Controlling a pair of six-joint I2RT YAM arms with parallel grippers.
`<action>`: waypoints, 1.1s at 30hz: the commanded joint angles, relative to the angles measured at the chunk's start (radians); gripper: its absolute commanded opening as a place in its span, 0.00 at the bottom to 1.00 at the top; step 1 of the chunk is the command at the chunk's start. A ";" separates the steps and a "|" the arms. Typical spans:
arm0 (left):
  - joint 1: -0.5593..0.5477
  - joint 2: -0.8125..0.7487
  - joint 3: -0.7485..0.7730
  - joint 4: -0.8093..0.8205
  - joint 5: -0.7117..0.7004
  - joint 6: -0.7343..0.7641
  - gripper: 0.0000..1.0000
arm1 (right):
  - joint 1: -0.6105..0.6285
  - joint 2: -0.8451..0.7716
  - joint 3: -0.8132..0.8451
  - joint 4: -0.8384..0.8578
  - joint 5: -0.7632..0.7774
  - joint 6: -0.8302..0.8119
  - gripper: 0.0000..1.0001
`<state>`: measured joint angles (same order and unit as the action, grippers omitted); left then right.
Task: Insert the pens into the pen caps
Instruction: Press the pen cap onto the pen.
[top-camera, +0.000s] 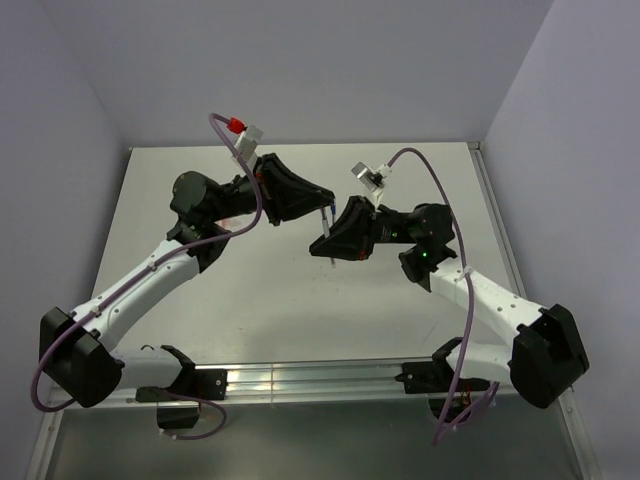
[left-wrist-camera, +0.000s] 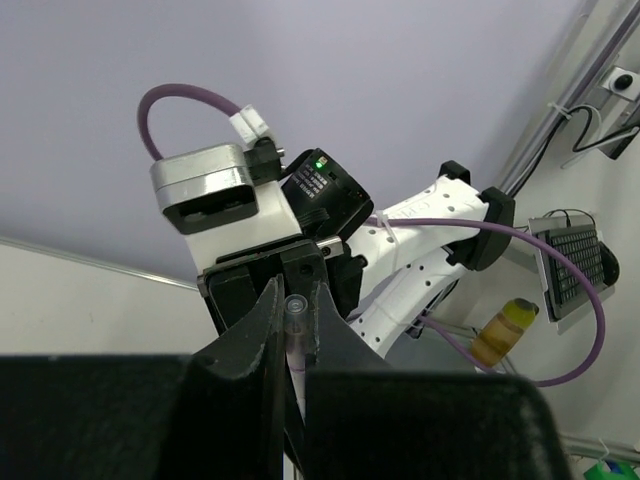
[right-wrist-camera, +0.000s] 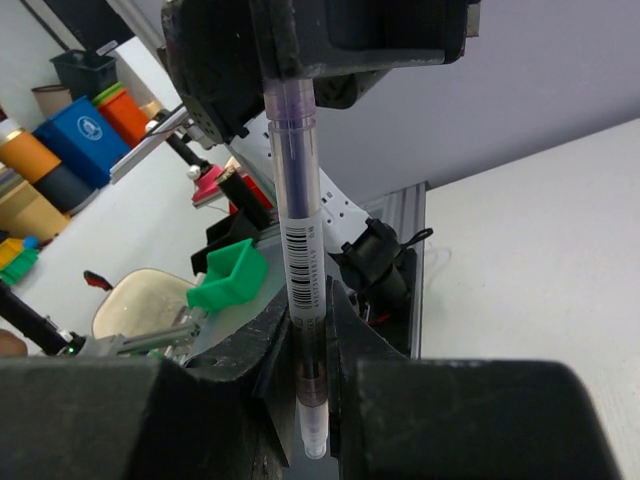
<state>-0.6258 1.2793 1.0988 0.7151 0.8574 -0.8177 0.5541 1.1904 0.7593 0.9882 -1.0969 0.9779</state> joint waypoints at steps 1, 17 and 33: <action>-0.058 -0.011 -0.031 -0.184 0.062 0.135 0.00 | -0.005 -0.090 0.106 -0.185 0.158 -0.152 0.00; -0.167 -0.017 -0.053 -0.356 -0.169 0.212 0.00 | 0.003 -0.232 0.201 -0.637 0.517 -0.484 0.00; -0.250 -0.006 -0.050 -0.485 -0.339 0.275 0.00 | 0.061 -0.226 0.322 -0.801 0.709 -0.585 0.00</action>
<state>-0.7940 1.2476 1.1137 0.4301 0.3317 -0.5804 0.6270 0.9657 0.9531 -0.0338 -0.5194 0.3603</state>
